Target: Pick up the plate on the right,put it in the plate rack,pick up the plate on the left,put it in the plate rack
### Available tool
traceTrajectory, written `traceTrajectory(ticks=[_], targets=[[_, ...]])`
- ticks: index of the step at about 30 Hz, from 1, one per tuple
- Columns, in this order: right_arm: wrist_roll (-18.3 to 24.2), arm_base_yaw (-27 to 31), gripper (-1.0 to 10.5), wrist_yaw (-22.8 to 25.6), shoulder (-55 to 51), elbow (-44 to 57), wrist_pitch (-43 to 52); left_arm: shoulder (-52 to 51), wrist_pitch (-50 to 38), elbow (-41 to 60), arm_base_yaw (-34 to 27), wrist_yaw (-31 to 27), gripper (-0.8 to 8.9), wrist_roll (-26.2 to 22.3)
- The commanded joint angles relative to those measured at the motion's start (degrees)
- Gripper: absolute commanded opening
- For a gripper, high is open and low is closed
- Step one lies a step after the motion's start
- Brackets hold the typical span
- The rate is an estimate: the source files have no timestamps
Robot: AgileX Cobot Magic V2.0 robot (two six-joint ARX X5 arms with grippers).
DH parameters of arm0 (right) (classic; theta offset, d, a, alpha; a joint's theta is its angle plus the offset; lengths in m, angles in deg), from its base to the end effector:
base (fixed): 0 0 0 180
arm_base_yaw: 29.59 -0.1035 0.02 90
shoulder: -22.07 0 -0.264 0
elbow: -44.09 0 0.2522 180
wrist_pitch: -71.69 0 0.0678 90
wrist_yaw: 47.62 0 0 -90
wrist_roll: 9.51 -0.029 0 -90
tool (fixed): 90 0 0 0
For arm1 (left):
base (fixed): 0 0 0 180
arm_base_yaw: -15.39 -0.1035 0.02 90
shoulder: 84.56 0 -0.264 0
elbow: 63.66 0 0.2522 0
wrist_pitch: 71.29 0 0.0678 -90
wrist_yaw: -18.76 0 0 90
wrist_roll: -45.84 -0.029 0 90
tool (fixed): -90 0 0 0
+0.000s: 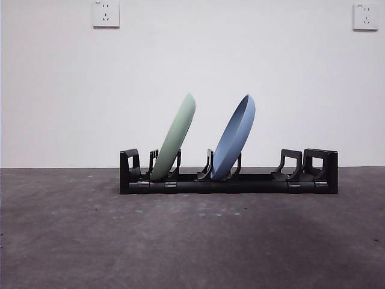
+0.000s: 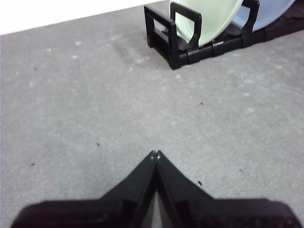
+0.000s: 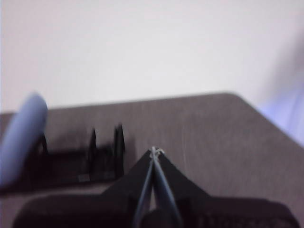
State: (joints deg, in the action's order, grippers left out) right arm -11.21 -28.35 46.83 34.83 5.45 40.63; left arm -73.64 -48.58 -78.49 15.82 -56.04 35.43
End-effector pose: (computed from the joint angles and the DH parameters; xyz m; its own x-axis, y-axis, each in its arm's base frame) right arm 0.0857 -0.0041 0.2632 0.9910 -0.0991 -0.0900 0.1015 0.9946 0.0225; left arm 0.1030 -0.0084 0.1398 0.9115 -0.2690 -0.3110 0.3095 0.9468 0.0879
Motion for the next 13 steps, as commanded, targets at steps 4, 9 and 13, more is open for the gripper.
traceTrajectory(ticks=[4,9,13], targets=[[0.2,0.0,0.0,-0.1,-6.0,11.6,1.8,1.0,-0.2,0.6,-0.1,0.2,-0.04,0.3],[0.2,0.0,0.0,0.0,-10.9,18.2,2.0,1.7,-0.2,0.6,-0.1,0.2,-0.03,0.3],[0.2,-0.1,0.0,-0.2,-12.3,21.4,1.8,2.1,-0.5,0.6,-0.1,0.2,-0.03,0.3]])
